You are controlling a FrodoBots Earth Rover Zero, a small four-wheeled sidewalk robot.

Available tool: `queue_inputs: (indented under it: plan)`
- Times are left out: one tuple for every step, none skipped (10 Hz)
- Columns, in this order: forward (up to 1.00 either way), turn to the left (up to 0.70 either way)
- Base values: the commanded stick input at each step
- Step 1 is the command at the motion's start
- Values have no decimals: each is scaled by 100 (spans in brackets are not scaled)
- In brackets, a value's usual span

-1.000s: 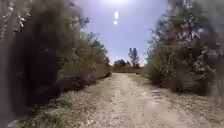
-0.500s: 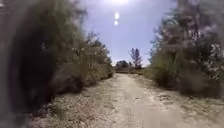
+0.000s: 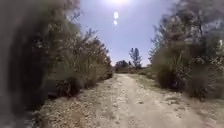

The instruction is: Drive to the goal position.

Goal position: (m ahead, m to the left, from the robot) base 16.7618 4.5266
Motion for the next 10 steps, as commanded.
queue_inputs:
  plan:
    - [70, -15]
    - [70, -5]
    - [70, 0]
    - [70, 0]
    - [70, 0]
    - [70, 0]
    - [70, 0]
    - [70, 0]
    - [70, 0]
    - [70, 0]
